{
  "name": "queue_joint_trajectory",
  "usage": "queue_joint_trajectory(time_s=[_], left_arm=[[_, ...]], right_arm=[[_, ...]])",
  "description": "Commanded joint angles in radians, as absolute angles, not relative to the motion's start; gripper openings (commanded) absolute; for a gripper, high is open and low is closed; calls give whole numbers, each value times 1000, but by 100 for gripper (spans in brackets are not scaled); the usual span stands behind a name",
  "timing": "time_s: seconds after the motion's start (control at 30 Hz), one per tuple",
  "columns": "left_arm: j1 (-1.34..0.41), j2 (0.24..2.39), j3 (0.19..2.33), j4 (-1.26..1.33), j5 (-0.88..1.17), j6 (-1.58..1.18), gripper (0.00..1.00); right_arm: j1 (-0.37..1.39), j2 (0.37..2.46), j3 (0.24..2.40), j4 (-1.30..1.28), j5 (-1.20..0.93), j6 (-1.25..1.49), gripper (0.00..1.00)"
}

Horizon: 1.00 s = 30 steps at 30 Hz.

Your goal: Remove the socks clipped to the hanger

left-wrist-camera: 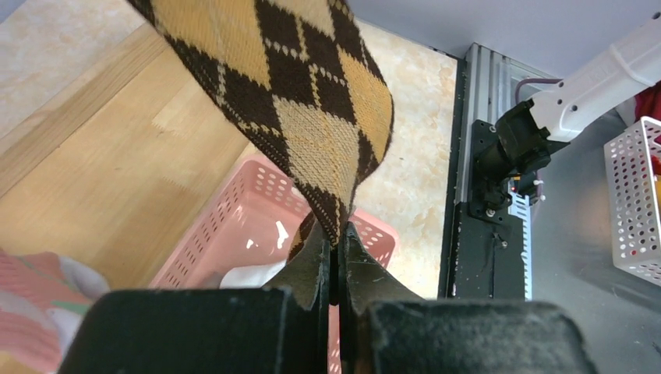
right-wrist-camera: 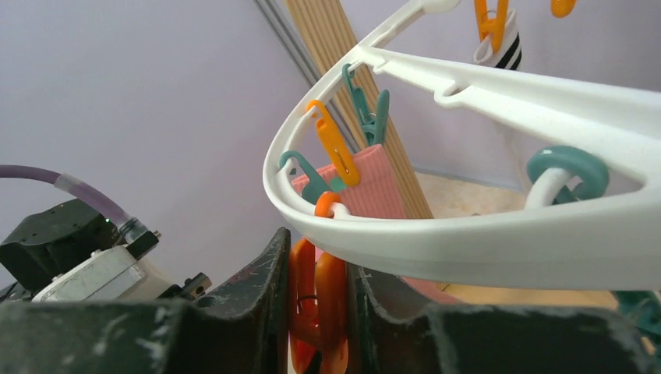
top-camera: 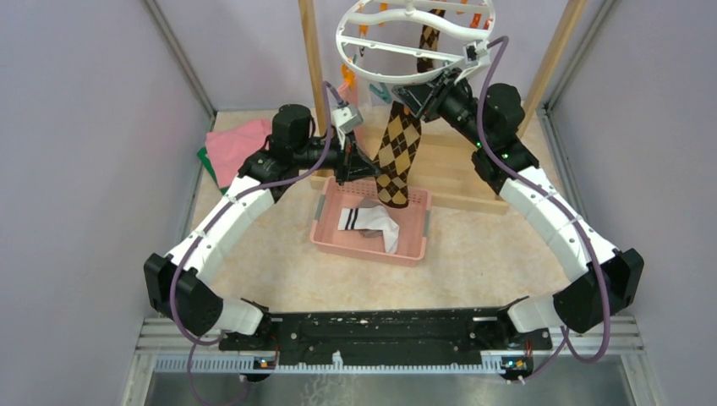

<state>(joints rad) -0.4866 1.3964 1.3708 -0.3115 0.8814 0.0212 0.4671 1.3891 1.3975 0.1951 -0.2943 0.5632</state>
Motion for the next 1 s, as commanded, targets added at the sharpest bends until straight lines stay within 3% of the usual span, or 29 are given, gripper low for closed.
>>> queue_joint_trajectory(time_s=[0.0,0.13,0.3,0.47,0.57,0.6,0.63,0.67,0.8,0.97], left_arm=[[-494,1367,1359,-306,818,48,0],[-500,1361,1333,-342,762,97,0],[-508,1357,1280,-383,745,151,0],[-526,1365,1229,-448,656,239,28],[-527,1356,1189,-451,578,312,34],[-527,1352,1176,-446,558,332,51],[-528,1347,1168,-446,541,347,78],[-528,1343,1164,-452,533,354,96],[-527,1333,1227,-549,512,352,99],[-481,1287,1263,-623,557,324,99]], right_arm=[[482,1364,1435,245,-280,563,15],[481,1361,1441,222,-277,555,7],[481,1356,1459,179,-262,540,7],[474,1338,1452,147,-239,526,7],[473,1337,1451,142,-242,528,8],[473,1337,1451,136,-242,525,8],[472,1335,1451,126,-239,522,8],[472,1330,1451,118,-236,518,9],[470,1301,1430,102,-206,499,22],[470,1270,1405,67,-154,469,58]])
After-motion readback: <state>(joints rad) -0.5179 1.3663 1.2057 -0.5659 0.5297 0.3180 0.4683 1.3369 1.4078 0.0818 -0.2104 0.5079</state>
